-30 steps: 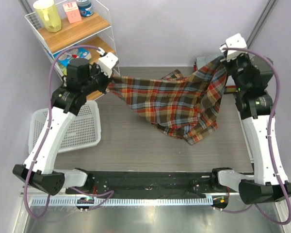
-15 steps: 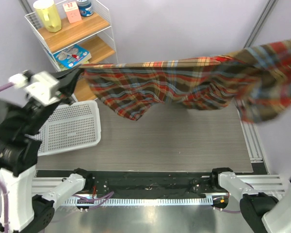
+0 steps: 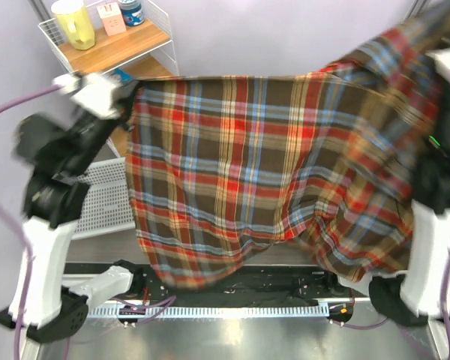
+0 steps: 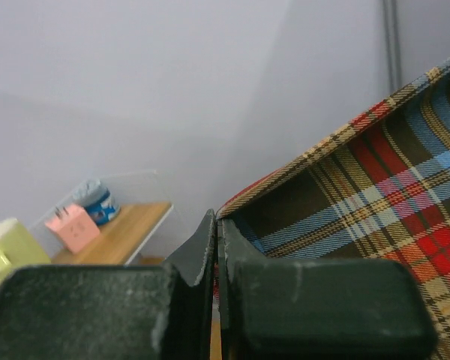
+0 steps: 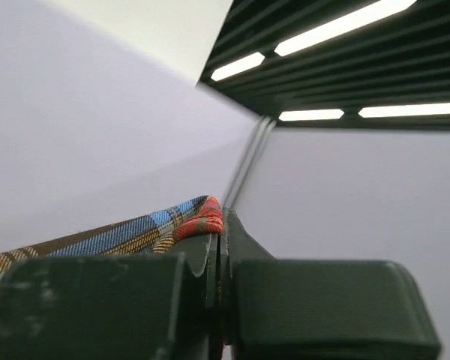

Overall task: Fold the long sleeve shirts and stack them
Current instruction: Flatten the shirt out

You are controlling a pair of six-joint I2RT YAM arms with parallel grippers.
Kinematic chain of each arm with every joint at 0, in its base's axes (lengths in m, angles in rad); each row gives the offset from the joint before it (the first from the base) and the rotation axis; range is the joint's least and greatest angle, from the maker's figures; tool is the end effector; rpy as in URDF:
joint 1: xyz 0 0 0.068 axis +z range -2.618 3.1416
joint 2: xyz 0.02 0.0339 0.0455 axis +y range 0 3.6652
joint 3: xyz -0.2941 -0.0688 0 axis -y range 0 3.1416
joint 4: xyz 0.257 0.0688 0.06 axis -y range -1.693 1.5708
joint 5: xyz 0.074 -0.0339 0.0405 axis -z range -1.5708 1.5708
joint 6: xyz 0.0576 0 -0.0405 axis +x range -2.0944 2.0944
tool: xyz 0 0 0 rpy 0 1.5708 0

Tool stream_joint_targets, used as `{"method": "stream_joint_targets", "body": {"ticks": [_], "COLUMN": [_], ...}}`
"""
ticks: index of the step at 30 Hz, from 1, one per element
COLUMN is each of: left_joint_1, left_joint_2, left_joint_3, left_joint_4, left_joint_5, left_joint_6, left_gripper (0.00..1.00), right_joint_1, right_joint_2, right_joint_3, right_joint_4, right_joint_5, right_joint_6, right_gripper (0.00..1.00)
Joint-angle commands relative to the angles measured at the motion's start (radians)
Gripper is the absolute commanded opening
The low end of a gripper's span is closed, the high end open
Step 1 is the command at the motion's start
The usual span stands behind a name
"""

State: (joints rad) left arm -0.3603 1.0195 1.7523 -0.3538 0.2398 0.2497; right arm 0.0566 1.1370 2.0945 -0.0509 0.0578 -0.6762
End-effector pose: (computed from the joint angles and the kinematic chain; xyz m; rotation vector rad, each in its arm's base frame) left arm 0.1239 -0.0613 0.6286 0.5580 1.0697 -0.2397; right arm 0.0764 0.0010 0.7286 -0.1890 0.6506 -0.6154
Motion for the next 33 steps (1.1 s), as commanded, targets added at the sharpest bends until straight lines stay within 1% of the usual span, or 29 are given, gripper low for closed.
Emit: {"method": "stream_joint_targets", "body": {"ticks": [1, 2, 4, 5, 7, 8, 9, 10, 11, 12, 13, 14, 15, 16, 17, 18, 19, 20, 22, 23, 26, 27, 28, 29, 30, 33], "left_joint_1": [0.007, 0.011, 0.018, 0.027, 0.055, 0.063, 0.081, 0.090, 0.098, 0.106, 0.110, 0.112, 0.113, 0.115, 0.118, 0.116, 0.115, 0.113, 0.106, 0.100, 0.066, 0.057, 0.046, 0.028, 0.015, -0.006], "left_joint_2": [0.158, 0.178, 0.227, 0.290, 0.362, 0.455, 0.502, 0.558, 0.609, 0.707, 0.750, 0.790, 0.839, 0.843, 0.831, 0.783, 0.746, 0.714, 0.641, 0.625, 0.582, 0.577, 0.564, 0.559, 0.554, 0.567], "left_joint_3": [-0.190, -0.238, -0.307, -0.368, -0.408, -0.418, -0.404, -0.381, -0.302, -0.254, -0.202, -0.136, -0.052, -0.039, -0.043, -0.094, -0.129, -0.161, -0.236, -0.260, -0.349, -0.371, -0.432, -0.460, -0.493, -0.576], "left_joint_4": [0.048, 0.076, 0.142, 0.160, 0.208, 0.219, 0.226, 0.213, 0.188, 0.159, 0.068, 0.012, -0.035, -0.078, -0.092, -0.100, -0.102, -0.134, -0.204, -0.282, -0.399, -0.416, -0.419, -0.422, -0.415, -0.393], "left_joint_5": [-0.128, -0.125, -0.106, -0.094, -0.073, -0.076, -0.079, -0.080, -0.088, -0.108, -0.123, -0.158, -0.180, -0.203, -0.214, -0.212, -0.203, -0.191, -0.107, -0.082, -0.004, 0.019, 0.033, 0.042, 0.044, 0.020], "left_joint_6": [0.123, 0.137, 0.155, 0.164, 0.168, 0.192, 0.194, 0.195, 0.201, 0.186, 0.177, 0.172, 0.146, 0.135, 0.135, 0.135, 0.141, 0.145, 0.143, 0.140, 0.111, 0.102, 0.082, 0.076, 0.069, 0.043], "left_gripper": [0.00, 0.00, 0.00, 0.00, 0.00, 0.00, 0.00, 0.00, 0.07, 0.14, 0.29, 0.37, 0.39, 0.48, 0.51, 0.52, 0.70, 0.76, 0.77, 0.77, 0.75, 0.74, 0.73, 0.72, 0.71, 0.69], "right_joint_1": [-0.003, -0.003, 0.002, 0.017, 0.040, 0.052, 0.080, 0.092, 0.106, 0.109, 0.108, 0.098, 0.076, 0.062, 0.046, 0.029, 0.014, 0.009, 0.006, 0.002, 0.003, 0.002, 0.000, -0.006, -0.011, -0.006], "right_joint_2": [0.203, 0.222, 0.251, 0.286, 0.322, 0.361, 0.392, 0.424, 0.458, 0.539, 0.576, 0.614, 0.662, 0.675, 0.670, 0.637, 0.615, 0.591, 0.519, 0.492, 0.451, 0.449, 0.448, 0.435, 0.425, 0.395], "right_joint_3": [-0.210, -0.299, -0.382, -0.458, -0.528, -0.580, -0.596, -0.599, -0.576, -0.549, -0.506, -0.416, -0.366, -0.320, -0.279, -0.275, -0.284, -0.336, -0.402, -0.486, -0.591, -0.602, -0.617, -0.648, -0.665, -0.769], "right_joint_4": [0.108, 0.123, 0.152, 0.158, 0.174, 0.172, 0.168, 0.120, 0.093, 0.059, -0.039, -0.091, -0.152, -0.281, -0.337, -0.395, -0.488, -0.532, -0.646, -0.667, -0.776, -0.840, -0.860, -0.883, -0.908, -0.967], "right_joint_5": [-0.007, -0.024, -0.087, -0.095, -0.096, -0.095, -0.090, -0.063, -0.017, 0.009, 0.039, 0.095, 0.103, 0.114, 0.084, 0.059, 0.053, 0.042, 0.034, 0.031, 0.010, -0.016, -0.025, -0.045, -0.129, -0.213], "right_joint_6": [-0.033, -0.029, -0.014, -0.014, -0.011, -0.022, -0.032, -0.051, -0.074, -0.094, -0.092, -0.086, -0.074, -0.065, -0.053, -0.046, -0.046, -0.052, -0.060, -0.057, -0.025, -0.014, 0.012, 0.021, 0.032, 0.056], "right_gripper": [0.01, 0.01, 0.01, 0.01, 0.01, 0.03, 0.09, 0.31, 0.45, 0.64, 0.77, 0.82, 0.85, 0.85, 0.87, 0.88, 0.89, 0.91, 0.92, 0.93, 0.94, 0.95, 0.95, 0.92, 0.83, 0.69]}}
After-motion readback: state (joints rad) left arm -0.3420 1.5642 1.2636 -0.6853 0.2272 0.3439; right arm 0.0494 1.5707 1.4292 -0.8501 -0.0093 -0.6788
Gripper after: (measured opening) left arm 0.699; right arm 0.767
